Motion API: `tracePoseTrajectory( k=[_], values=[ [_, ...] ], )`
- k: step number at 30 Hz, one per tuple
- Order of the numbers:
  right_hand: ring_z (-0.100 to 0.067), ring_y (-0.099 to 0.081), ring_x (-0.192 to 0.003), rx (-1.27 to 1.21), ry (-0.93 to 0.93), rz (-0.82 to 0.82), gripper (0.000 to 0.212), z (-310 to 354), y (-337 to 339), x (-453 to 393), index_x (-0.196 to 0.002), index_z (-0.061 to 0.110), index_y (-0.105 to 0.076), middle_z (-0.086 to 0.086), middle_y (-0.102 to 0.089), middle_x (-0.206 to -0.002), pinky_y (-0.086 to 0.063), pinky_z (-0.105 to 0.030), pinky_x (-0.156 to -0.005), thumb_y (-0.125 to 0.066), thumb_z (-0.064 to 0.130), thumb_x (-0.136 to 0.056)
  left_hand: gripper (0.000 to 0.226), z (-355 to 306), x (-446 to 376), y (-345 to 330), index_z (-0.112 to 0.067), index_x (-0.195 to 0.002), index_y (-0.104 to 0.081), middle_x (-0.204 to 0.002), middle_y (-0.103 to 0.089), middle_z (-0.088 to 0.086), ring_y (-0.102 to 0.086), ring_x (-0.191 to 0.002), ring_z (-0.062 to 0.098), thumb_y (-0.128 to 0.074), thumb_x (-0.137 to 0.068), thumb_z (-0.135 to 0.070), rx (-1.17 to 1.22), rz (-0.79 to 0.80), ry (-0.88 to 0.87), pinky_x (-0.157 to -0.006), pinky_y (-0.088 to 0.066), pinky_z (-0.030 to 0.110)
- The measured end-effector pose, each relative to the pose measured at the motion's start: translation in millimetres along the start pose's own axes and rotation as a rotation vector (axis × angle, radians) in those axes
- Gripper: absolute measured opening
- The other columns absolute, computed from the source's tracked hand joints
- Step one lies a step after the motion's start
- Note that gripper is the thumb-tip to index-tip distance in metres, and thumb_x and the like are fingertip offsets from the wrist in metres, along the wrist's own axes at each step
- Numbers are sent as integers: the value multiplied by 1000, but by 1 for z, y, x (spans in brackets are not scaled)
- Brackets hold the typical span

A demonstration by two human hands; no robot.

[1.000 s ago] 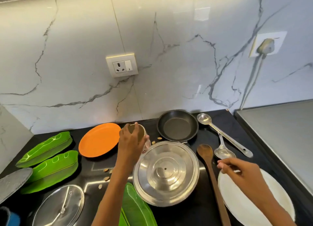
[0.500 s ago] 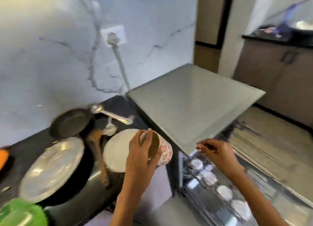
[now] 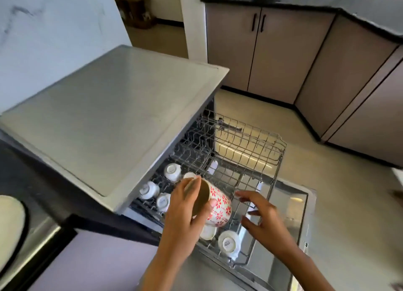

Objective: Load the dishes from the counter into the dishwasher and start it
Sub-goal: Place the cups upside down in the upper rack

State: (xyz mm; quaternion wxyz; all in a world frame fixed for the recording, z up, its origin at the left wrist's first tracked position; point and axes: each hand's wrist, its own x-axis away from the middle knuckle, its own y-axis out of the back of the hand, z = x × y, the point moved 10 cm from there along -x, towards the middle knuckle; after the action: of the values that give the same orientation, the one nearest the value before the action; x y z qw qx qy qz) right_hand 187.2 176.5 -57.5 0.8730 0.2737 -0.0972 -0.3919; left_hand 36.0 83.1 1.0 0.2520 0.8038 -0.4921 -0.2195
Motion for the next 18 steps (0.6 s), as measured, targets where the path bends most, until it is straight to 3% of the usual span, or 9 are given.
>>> tracePoseTrajectory(
  k=[5,8,11,12,14,16,18],
  values=[
    [-3,-39,-128,-41,20,54,99,-55,-41,-11,-142,28,-26,12,-39,-142,-41,-21,-100,-82,42,-62,64,48,-22,-54,-30,-140,-39,-131,-40,-9,-45,-117,0,-53,-84,-55,204,116,109,-89,-50,23],
    [-4,-51,-118,-137,61,4,94,-62,-47,-16,-138,20,-36,7,-51,-133,-51,-25,-91,-84,40,-61,57,57,-29,-65,-22,-134,-47,-123,-50,-7,-53,-104,-9,-59,-81,-41,392,127,162,-76,-47,10],
    [-8,-57,-111,-69,134,-55,87,-62,-44,-20,-130,12,-47,1,-59,-124,-54,-33,-85,-83,46,-59,46,61,-30,-72,-27,-131,-49,-119,-55,-13,-55,-101,-11,-59,-87,-36,429,171,149,-75,-46,8],
    [-10,-58,-109,-28,159,-69,86,-62,-41,-21,-128,10,-49,0,-60,-122,-54,-34,-85,-82,48,-59,38,65,-29,-75,-36,-127,-48,-119,-54,-20,-53,-104,-14,-56,-91,-38,391,192,135,-79,-45,8],
    [-14,-58,-107,56,202,-86,83,-62,-34,-27,-126,7,-51,-3,-61,-120,-54,-36,-82,-79,50,-61,32,84,-26,-77,-52,-126,-36,-133,-41,-29,-36,-124,-13,-38,-94,-56,94,196,61,-103,-34,17],
    [-16,-59,-103,150,219,-93,80,-65,-26,-37,-124,6,-53,-5,-62,-116,-55,-38,-77,-75,53,-62,61,122,-13,-87,-43,-140,-22,-148,-21,-17,-15,-140,5,-8,-87,-69,-317,223,57,-115,-12,31],
    [-17,-60,-99,233,185,-92,78,-72,-19,-49,-121,11,-53,-3,-63,-111,-56,-40,-74,-71,57,-61,80,160,4,-101,-23,-145,-30,-151,-23,1,-21,-141,21,5,-87,-65,-587,269,91,-113,-10,36]
  ],
)
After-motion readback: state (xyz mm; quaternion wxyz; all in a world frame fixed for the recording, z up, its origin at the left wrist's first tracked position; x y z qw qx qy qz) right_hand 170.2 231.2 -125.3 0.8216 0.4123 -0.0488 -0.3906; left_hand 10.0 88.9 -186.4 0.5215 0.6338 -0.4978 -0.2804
